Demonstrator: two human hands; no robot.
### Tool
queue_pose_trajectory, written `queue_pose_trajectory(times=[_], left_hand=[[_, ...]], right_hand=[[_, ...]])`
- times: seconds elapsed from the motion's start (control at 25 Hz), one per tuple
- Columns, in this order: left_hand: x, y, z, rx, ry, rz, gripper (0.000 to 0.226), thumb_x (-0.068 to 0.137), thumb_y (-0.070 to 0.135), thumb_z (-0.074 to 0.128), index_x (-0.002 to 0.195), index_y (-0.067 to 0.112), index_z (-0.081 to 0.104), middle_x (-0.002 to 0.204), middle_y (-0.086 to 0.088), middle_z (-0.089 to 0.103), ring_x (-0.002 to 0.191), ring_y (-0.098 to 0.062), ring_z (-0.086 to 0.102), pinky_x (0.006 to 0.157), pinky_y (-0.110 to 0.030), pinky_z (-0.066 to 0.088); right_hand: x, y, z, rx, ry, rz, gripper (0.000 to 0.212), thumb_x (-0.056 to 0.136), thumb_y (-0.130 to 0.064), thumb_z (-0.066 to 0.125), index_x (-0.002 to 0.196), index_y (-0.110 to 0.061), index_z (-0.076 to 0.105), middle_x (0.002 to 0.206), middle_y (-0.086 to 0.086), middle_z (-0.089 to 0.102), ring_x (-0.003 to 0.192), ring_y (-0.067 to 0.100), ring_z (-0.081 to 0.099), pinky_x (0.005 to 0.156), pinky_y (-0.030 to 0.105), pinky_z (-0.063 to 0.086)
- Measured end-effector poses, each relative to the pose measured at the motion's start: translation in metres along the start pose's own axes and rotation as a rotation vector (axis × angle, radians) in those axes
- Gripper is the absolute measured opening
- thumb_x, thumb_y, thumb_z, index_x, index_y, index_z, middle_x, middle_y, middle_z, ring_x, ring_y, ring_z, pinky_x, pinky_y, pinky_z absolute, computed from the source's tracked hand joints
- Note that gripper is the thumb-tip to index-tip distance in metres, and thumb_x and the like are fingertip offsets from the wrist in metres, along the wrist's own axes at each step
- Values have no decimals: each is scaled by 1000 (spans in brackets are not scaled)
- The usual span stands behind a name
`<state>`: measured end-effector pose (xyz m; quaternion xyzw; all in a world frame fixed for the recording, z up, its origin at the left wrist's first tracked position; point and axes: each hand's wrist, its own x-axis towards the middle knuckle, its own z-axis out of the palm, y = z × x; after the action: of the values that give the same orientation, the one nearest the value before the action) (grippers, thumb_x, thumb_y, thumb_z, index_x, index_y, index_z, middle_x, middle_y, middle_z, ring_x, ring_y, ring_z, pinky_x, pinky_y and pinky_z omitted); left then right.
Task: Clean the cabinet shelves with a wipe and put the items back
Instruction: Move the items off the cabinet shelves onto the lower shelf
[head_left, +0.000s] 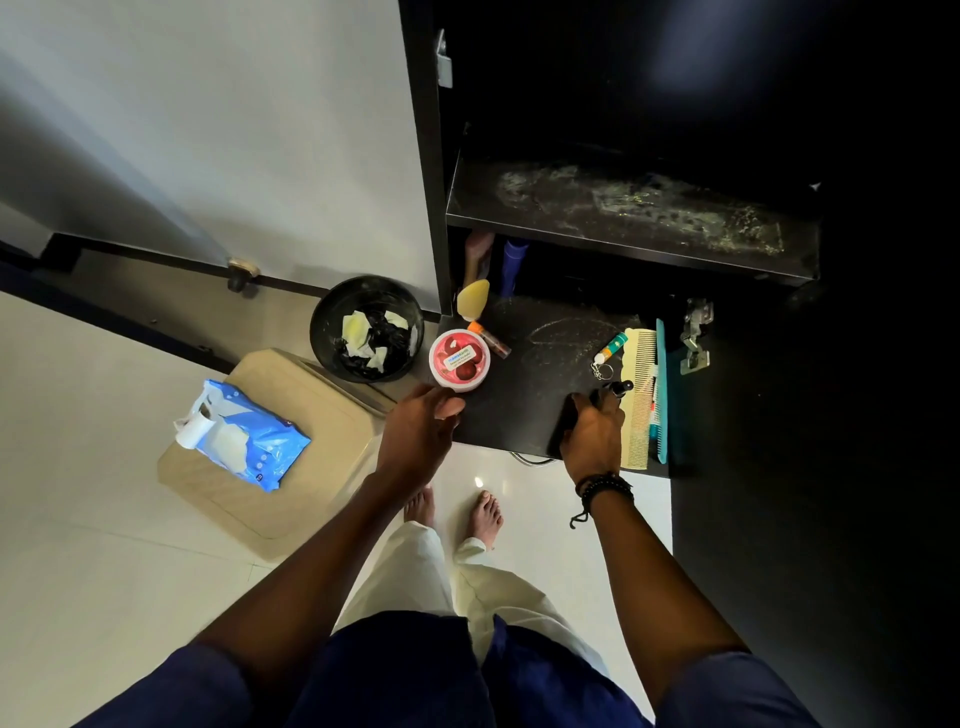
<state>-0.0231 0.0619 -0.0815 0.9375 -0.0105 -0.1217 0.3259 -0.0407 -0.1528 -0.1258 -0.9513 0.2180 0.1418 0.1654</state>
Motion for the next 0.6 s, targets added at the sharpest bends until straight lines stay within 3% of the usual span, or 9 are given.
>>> queue_pose_trajectory(times=[0.2, 0.6], left_hand=[[4, -6, 1, 24, -3, -69, 38, 87, 17, 66, 125, 12, 61, 125, -9, 62, 107, -26, 60, 87, -34, 49], [4, -13, -3, 7, 13, -55, 40, 86, 23, 68, 124, 15, 59, 125, -7, 60, 102, -25, 61, 83, -34, 52]], right_hand=[[-1, -7, 3, -36, -1, -54, 45, 80, -3, 66, 123, -8, 56, 125, 18, 56, 116, 36, 49, 99, 39, 41], [-10, -12, 6, -75, -20, -13, 51, 84, -9, 64, 132, -12, 47, 138, 17, 40, 126, 35, 37, 101, 39, 39]])
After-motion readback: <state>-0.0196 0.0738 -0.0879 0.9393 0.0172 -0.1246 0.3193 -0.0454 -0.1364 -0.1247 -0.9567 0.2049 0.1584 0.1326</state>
